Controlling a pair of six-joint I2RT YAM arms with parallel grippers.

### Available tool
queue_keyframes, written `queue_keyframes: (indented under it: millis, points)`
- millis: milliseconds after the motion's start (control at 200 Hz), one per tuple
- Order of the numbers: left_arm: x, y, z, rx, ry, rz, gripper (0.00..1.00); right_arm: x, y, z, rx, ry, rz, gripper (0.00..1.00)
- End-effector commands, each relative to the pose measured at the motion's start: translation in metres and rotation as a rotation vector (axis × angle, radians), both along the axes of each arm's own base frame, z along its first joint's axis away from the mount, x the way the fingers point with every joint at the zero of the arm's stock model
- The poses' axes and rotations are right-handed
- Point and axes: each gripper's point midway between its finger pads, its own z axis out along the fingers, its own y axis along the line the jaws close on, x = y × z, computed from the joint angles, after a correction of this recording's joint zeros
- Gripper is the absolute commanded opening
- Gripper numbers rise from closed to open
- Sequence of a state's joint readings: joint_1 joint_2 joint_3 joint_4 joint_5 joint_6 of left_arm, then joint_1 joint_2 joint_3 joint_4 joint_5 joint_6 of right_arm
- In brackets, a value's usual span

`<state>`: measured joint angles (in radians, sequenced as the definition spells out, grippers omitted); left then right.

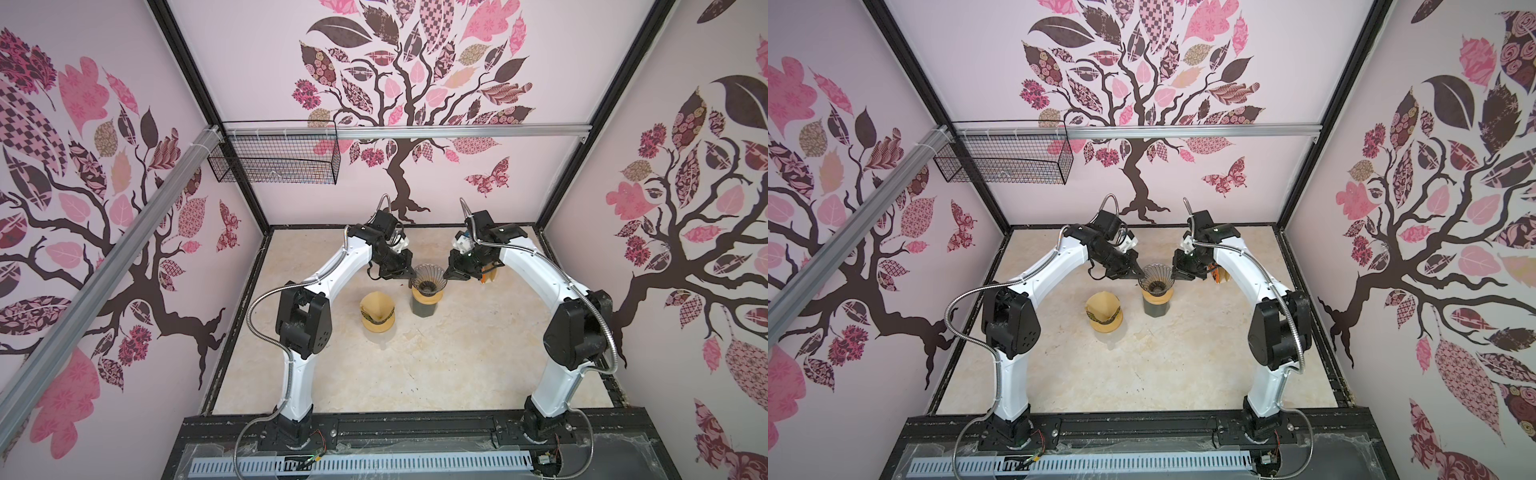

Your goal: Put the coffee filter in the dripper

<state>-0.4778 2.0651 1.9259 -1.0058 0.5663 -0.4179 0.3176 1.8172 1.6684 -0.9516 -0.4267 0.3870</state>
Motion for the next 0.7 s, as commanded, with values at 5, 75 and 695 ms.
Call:
queue_keyframes:
  millis: [5,75,695]
  points:
    - [-0.01,0.009,-0.034,0.091,0.05,-0.006,0.02,-0.01,-0.011,-0.006,-0.048,0.016,-0.005,0.02]
    - [-0.011,0.01,-0.036,0.091,0.058,-0.007,0.02,-0.012,-0.011,-0.009,-0.046,0.019,-0.004,0.02]
    - [-0.016,0.008,-0.044,0.086,0.084,-0.021,0.02,-0.028,-0.013,-0.039,-0.043,0.067,-0.005,0.0]
